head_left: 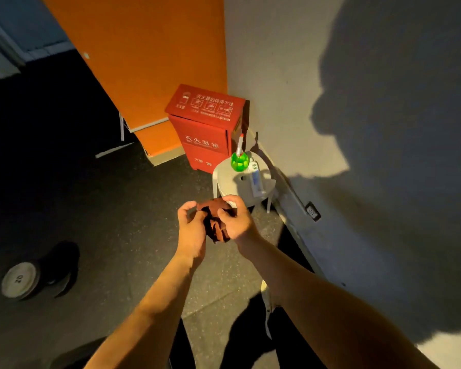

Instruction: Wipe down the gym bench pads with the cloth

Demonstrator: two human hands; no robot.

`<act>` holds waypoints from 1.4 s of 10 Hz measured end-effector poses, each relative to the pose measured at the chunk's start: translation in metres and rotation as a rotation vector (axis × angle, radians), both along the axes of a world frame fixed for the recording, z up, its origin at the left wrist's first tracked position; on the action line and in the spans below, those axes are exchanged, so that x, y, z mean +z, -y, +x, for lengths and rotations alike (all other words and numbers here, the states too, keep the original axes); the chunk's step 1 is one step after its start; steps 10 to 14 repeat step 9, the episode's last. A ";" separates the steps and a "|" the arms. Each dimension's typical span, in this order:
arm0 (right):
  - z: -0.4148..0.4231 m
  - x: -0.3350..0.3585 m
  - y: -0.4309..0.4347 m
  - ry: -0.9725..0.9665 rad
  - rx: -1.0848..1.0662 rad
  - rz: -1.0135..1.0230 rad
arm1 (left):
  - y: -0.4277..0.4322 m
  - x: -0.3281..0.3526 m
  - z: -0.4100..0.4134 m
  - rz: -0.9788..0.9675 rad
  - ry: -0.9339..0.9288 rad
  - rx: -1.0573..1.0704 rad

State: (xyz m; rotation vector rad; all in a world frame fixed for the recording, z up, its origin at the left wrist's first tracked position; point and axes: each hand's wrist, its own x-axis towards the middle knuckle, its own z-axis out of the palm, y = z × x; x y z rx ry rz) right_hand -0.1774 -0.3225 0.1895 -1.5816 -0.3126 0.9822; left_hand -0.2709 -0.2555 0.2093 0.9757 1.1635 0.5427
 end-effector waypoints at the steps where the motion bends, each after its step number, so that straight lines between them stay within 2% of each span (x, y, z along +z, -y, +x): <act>1: 0.053 -0.045 -0.031 0.115 0.062 -0.085 | -0.018 -0.038 0.054 0.080 -0.057 -0.049; 2: 0.102 -0.088 -0.057 0.254 0.097 -0.150 | -0.034 -0.086 0.102 0.083 -0.100 -0.056; 5: 0.180 -0.248 -0.099 0.377 0.206 -0.297 | -0.067 -0.258 0.181 0.054 -0.172 0.020; 6: 0.191 -0.267 -0.104 0.501 0.162 -0.294 | -0.074 -0.300 0.194 0.217 -0.225 -0.062; 7: 0.194 -0.297 -0.102 0.650 0.163 -0.258 | -0.083 -0.335 0.199 0.449 -0.450 -0.243; 8: 0.198 -0.306 -0.094 0.709 0.322 -0.311 | -0.085 -0.345 0.193 0.352 -0.639 -0.414; 9: 0.197 -0.290 -0.089 0.742 0.349 -0.264 | -0.087 -0.322 0.185 0.368 -0.661 -0.479; 14: 0.197 -0.290 -0.089 0.742 0.349 -0.264 | -0.087 -0.322 0.185 0.368 -0.661 -0.479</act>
